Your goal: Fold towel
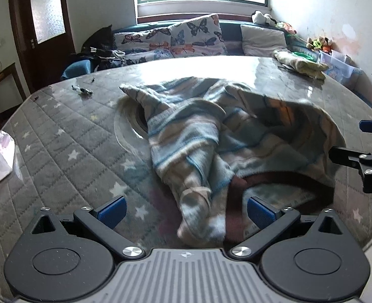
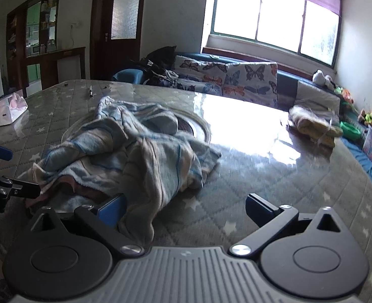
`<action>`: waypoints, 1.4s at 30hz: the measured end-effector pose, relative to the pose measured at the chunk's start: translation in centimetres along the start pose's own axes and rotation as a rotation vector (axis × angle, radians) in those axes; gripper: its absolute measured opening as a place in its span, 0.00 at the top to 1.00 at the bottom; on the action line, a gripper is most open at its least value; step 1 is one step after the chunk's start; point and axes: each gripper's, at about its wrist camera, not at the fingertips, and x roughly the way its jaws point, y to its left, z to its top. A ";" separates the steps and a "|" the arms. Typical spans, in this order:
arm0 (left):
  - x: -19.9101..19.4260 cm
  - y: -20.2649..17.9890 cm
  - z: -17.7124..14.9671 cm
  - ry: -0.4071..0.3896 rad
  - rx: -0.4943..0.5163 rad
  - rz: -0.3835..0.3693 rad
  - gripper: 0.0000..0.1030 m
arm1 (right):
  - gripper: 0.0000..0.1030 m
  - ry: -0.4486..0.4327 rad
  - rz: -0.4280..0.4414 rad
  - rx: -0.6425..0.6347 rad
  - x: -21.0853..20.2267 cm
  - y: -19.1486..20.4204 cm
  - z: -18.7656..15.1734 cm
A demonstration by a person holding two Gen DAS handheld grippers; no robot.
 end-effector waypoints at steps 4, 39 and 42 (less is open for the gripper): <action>-0.5 1.1 0.6 -0.028 -0.025 0.014 0.00 | 0.09 -0.026 0.012 -0.023 0.3 0.1 1.8; 2.8 31.8 6.0 -0.007 0.023 -0.223 0.85 | 0.97 -0.027 0.025 0.043 6.0 -3.4 5.2; 2.5 34.9 6.0 -0.026 0.015 -0.239 0.92 | 0.97 -0.012 -0.033 0.104 5.5 -5.4 3.8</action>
